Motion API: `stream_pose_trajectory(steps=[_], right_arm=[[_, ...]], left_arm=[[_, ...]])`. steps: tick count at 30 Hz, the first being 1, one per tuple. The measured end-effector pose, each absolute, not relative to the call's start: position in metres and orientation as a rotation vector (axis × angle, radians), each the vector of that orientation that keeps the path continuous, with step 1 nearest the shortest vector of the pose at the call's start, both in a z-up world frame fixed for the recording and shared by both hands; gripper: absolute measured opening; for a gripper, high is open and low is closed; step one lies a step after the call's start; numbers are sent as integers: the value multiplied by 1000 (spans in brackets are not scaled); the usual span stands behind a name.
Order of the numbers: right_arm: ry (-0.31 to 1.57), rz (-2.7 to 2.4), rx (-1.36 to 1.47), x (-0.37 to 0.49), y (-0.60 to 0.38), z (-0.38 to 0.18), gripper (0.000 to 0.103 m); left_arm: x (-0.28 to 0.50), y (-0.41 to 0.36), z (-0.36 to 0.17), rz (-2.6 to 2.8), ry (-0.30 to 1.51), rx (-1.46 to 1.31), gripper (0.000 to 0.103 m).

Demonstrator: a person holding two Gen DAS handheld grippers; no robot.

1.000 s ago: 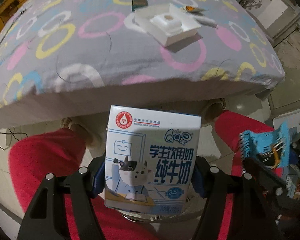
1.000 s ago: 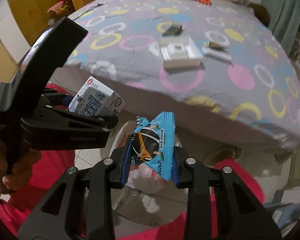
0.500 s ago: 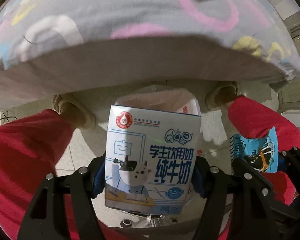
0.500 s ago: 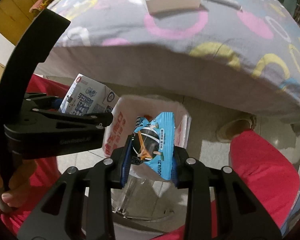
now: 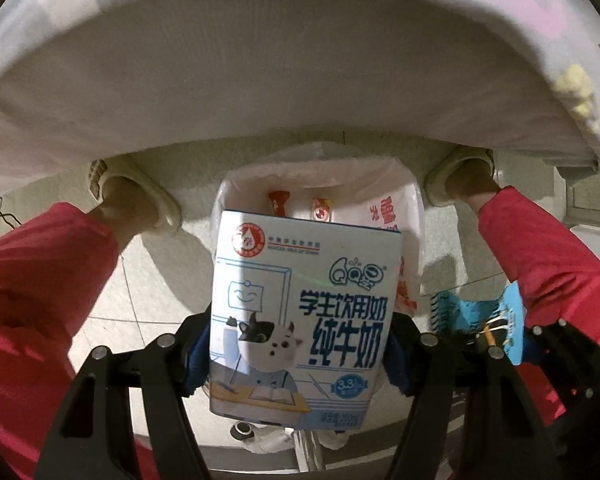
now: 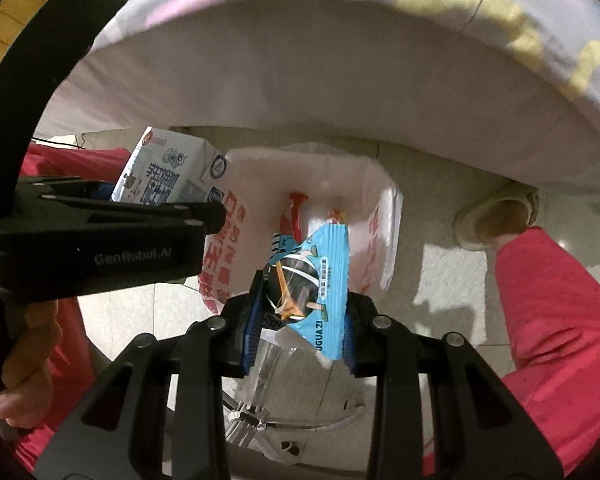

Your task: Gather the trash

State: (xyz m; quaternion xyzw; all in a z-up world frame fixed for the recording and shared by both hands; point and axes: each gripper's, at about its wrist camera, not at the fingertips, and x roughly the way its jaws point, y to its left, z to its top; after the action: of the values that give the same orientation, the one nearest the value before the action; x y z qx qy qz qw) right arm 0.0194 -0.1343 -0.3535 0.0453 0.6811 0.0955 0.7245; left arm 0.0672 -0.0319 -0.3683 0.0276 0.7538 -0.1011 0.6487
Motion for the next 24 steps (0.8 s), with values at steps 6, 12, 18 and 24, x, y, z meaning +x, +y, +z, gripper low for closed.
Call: stream_pose_trajectory(steps=[6, 12, 18, 24], right_arm=[[1561, 207, 136, 23, -133, -376, 32], [1606, 214, 171, 28, -130, -395, 32], [1647, 221, 180, 27, -126, -409, 32], [1677, 218, 185, 28, -125, -425, 32]], left_arm=[[75, -30, -400, -215, 1804, 7, 66], [83, -28, -418, -201, 1857, -27, 66], [84, -29, -439, -176, 1919, -56, 66], [84, -31, -453, -161, 1953, -40, 66]])
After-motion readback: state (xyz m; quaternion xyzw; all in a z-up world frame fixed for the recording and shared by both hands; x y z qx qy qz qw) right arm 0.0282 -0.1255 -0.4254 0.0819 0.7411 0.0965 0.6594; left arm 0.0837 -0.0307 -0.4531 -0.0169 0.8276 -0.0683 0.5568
